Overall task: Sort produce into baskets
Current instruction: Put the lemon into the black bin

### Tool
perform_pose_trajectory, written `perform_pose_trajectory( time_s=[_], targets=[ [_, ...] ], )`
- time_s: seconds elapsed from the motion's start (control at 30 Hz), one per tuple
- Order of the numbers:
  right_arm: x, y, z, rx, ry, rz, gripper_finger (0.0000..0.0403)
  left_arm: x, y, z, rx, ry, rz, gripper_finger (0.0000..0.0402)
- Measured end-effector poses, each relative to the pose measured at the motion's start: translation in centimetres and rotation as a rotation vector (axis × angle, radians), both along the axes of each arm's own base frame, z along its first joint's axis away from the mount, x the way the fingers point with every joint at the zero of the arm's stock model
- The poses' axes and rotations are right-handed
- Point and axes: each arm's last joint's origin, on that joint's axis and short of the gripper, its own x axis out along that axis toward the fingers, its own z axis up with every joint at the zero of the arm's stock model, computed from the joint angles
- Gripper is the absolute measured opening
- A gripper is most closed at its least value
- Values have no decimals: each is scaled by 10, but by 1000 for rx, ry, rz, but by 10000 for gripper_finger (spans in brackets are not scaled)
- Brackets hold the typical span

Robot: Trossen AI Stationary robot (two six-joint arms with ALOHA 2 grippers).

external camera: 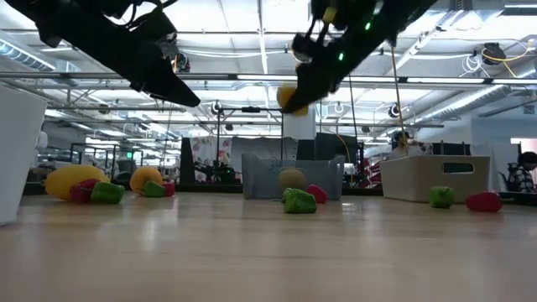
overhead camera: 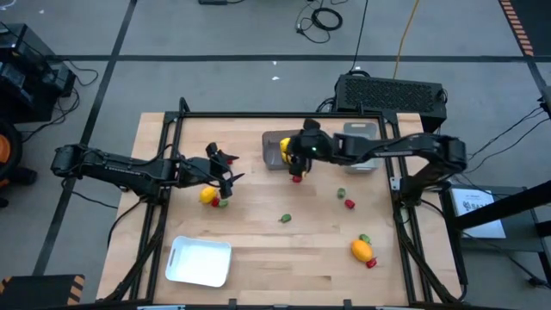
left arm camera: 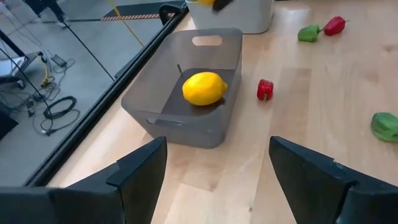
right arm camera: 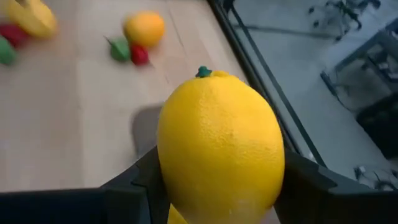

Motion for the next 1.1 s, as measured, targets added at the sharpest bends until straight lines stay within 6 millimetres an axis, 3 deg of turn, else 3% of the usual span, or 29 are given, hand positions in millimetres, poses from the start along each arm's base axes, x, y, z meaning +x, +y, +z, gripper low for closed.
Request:
perform_pose_trajectory(
  time_s=[0.2,0.43,0.67,0.93,1.1],
  targets=[
    [6,-27,-26,120,33,-65,213,0,3,0,-17,-10,21,290],
    [12,-47,-32,189,62,-127,262,0,6,0,-22,-14,38,290],
    [19,-51,-21,206,59,-104,293,0,6,0,-15,-6,28,290],
    [31,-50,5,212,-33,-62,295,0,6,0,-9,-1,13,290],
    [39,-43,8,211,-102,-36,295,-1,6,-1,-13,14,6,290]
  ],
)
